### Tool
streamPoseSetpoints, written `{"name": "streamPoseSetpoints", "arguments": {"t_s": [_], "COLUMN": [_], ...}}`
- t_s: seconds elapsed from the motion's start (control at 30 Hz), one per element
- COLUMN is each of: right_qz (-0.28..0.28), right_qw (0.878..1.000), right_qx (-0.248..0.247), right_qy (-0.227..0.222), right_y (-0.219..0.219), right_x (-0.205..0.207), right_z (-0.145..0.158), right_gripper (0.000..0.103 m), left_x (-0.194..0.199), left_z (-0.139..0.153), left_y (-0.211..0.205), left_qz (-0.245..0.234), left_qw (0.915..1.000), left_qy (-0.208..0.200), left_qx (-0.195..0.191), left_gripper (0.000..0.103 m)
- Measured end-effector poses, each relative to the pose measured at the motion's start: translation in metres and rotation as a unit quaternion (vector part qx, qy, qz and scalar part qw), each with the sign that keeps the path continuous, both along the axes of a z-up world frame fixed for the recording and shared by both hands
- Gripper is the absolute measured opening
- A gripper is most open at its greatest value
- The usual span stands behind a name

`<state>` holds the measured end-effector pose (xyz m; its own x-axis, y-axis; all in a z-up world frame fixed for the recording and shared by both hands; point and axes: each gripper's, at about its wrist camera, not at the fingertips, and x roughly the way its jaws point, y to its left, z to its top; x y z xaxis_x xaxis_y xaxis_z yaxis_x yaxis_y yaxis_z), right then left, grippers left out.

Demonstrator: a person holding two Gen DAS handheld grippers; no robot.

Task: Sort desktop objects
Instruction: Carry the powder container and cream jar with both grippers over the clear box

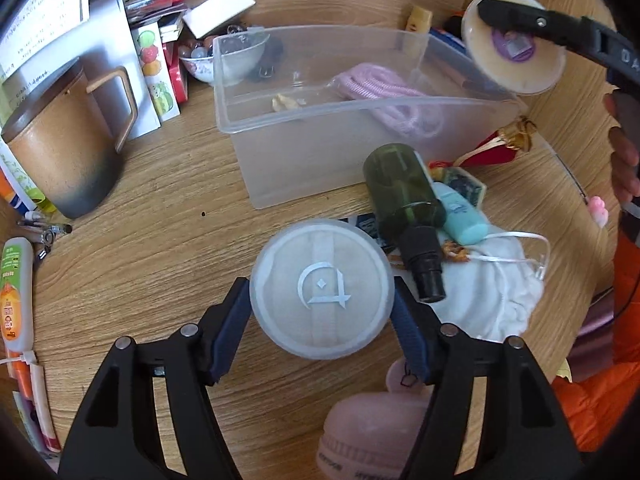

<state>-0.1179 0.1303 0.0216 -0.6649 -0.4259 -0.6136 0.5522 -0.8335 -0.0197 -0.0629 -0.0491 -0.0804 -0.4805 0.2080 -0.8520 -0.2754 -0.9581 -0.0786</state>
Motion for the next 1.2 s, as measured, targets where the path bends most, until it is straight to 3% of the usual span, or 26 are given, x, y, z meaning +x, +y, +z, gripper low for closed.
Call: {"name": "streamPoseSetpoints", "arguments": {"t_s": [0.27, 0.43, 0.87, 1.2], "right_qz": [0.001, -0.001, -0.003, 0.0], "right_qw": [1.0, 1.0, 1.0, 0.999], "right_qx": [0.004, 0.007, 0.013, 0.025], "right_qy": [-0.009, -0.014, -0.026, -0.031], "right_y": [-0.007, -0.009, -0.019, -0.025], "right_x": [-0.01, -0.018, -0.039, -0.05], "right_z": [-0.007, -0.011, -0.022, -0.029], "right_gripper": [0.063, 0.063, 0.063, 0.063], "left_x": [-0.003, 0.0, 0.0, -0.035], "left_z": [0.002, 0.018, 0.079, 0.093], "left_y": [-0.006, -0.019, -0.023, -0.006], "left_qz": [0.042, 0.062, 0.064, 0.027], "left_qw": [0.9982, 0.9968, 0.9915, 0.9921], "left_qy": [0.032, 0.049, 0.114, 0.122], "left_qx": [-0.029, -0.011, 0.003, -0.003], "left_gripper": [0.064, 0.064, 0.064, 0.064]}}
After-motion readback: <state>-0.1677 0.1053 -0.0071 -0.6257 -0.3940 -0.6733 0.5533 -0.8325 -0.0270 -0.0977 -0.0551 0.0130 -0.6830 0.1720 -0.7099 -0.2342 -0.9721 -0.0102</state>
